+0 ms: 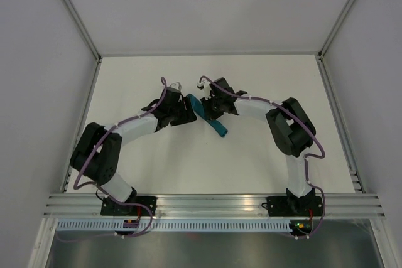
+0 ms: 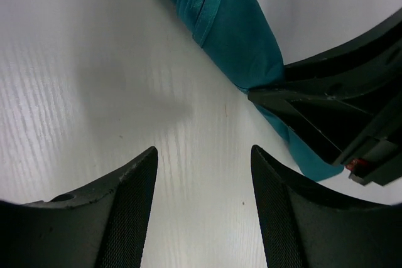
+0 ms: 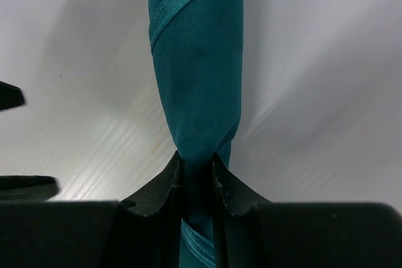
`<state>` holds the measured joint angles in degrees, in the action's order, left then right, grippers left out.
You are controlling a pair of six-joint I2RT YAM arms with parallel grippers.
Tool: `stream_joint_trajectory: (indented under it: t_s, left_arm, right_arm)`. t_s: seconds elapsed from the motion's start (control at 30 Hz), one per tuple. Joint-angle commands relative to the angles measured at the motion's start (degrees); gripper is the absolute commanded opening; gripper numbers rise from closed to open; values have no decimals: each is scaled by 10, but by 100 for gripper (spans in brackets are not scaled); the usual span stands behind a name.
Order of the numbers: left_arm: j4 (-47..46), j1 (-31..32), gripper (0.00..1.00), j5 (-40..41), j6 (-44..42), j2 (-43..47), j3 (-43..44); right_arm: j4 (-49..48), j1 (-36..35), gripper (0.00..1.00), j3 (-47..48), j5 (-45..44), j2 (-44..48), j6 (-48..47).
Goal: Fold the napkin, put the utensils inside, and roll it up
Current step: Roll the napkin with the utensil
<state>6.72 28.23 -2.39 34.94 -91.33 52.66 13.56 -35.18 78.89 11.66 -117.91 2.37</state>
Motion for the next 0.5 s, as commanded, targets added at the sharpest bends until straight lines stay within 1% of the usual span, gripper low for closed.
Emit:
stream_joint_trajectory:
  t_s: [0.0,0.07,0.2,0.37,0.47]
  left_arm:
    - [-53,15,66,65,81,-34,35]
    - [-82,19,66,77,107,-49,36]
    - [-107,31,65,113,127,-81,46]
    - [-105,34,65,139,149,-111,68]
    - [-97,37,65,172,166,-124,82]
  right_arm:
    - [70,5,15,-29,7,-71,75]
    - [71,10,15,-23,9,-74,84]
    - [72,14,15,-16,20,-83,102]
    - [68,17,16,-17,32,-87,115]
    - [67,20,16,-18,42,-87,121]
